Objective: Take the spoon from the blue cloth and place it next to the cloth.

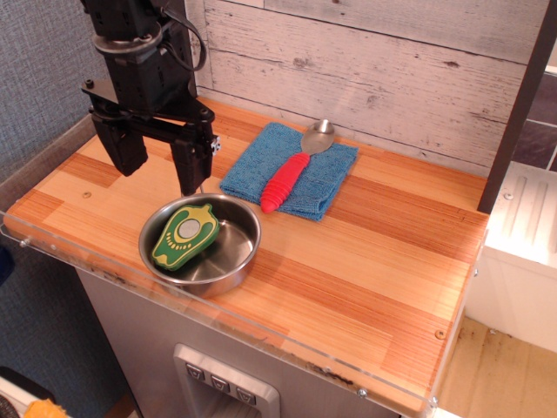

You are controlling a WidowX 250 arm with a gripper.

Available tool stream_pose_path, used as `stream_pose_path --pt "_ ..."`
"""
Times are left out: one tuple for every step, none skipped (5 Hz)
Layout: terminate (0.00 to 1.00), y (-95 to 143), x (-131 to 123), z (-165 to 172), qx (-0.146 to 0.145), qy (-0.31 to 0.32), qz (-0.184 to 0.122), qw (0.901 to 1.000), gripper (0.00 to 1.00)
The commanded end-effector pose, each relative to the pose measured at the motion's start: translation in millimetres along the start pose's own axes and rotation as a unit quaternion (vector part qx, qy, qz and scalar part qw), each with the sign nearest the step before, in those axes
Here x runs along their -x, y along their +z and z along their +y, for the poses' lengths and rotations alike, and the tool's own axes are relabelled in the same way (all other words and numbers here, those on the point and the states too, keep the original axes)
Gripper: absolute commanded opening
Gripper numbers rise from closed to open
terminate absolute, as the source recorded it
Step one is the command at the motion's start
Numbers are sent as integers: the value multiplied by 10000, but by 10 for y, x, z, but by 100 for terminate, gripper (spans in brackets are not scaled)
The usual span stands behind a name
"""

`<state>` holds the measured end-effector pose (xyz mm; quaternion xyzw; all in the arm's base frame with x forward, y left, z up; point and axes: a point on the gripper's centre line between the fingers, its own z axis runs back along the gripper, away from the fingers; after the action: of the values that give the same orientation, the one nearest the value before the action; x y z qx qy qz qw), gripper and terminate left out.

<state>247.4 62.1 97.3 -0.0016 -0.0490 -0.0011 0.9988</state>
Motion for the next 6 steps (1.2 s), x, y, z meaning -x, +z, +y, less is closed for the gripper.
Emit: stream_pose_path --pt "0 0 0 0 0 0 0 10000 100" --pt "0 -120 -292 -84 57 54 -72 9999 100" --pt "0 -191 -607 -143 290 185 -114 9993 100" --pt "0 -248 -856 -195 350 230 -193 9989 100" --pt "0 -364 -999 -241 281 129 -176 9994 100" --pt "0 -525 -993 -293 225 14 -54 9997 100"
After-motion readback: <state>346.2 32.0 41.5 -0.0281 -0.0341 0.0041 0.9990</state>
